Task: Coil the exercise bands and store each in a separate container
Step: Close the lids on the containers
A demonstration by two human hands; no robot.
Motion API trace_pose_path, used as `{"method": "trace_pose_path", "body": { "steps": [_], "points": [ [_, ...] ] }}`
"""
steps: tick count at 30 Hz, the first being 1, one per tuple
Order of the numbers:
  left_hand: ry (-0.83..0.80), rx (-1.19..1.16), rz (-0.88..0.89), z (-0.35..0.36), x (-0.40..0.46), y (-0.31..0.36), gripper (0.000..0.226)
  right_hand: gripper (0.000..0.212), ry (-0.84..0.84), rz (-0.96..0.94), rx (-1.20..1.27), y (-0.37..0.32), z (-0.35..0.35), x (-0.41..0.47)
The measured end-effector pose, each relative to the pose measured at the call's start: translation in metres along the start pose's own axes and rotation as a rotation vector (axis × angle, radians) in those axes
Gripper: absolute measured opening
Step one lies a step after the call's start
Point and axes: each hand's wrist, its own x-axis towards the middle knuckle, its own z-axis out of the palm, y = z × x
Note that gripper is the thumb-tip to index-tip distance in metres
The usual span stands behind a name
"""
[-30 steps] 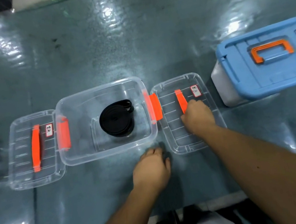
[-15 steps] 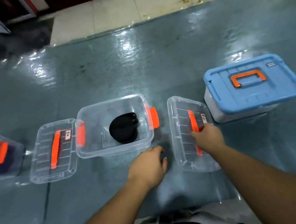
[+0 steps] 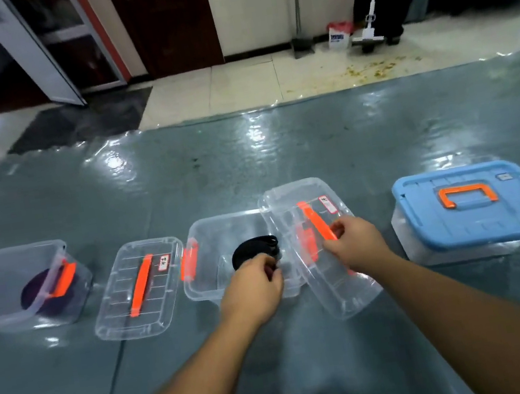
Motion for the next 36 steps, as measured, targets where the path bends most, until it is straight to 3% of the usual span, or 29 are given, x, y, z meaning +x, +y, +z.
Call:
{"method": "trace_pose_path", "body": {
  "steps": [4, 10, 16, 25, 30, 36],
  "points": [
    [0.070, -0.107, -0.095, -0.028, 0.015, -0.028, 0.037, 0.006, -0.059, -0.125, -0.118, -0.036, 0.007, 0.009],
    [0.124, -0.209, -0.151, -0.067, 0.036, -0.082, 0.047, 0.019, -0.112, -0.256, -0.355, -0.071, 0.042, 0.018],
    [0.067, -0.235, -0.128, -0.078, 0.057, -0.128, 0.044, 0.041, -0.190, -0.346, -0.578, -0.094, 0.079, 0.025],
    [-0.021, -0.157, -0.062, -0.084, 0.074, -0.157, 0.048, 0.042, -0.214, -0.412, -0.741, -0.123, 0.106, 0.029],
    [-0.013, -0.159, -0.074, -0.083, 0.078, -0.156, 0.047, 0.041, -0.112, -0.382, -0.672, -0.108, 0.115, 0.020],
    [0.037, -0.167, -0.139, -0.078, 0.084, -0.150, 0.042, 0.043, 0.282, -0.008, -0.338, -0.068, 0.106, 0.004]
  ]
}}
